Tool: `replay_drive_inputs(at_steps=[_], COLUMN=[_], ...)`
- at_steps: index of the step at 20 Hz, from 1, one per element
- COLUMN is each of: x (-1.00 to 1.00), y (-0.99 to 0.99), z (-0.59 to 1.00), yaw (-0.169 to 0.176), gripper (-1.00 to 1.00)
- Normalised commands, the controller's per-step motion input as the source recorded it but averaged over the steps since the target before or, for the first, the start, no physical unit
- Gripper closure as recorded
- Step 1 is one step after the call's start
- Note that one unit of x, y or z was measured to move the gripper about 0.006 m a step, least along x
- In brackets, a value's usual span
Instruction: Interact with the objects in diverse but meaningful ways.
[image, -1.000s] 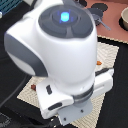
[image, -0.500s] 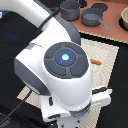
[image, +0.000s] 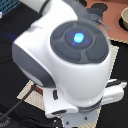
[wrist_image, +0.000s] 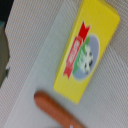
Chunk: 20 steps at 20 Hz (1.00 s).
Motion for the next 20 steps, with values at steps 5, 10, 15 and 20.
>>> replay_drive_inputs(at_steps=[5, 10, 15, 20], x=[-0.71, -0.65, -0.58, -0.63], y=[0.45, 0.34, 0.3, 0.31], z=[0.01, -0.13, -0.22, -0.17], yaw=[0.135, 0.141, 0.127, 0.111], gripper=[-1.0, -1.0, -1.0, -1.0])
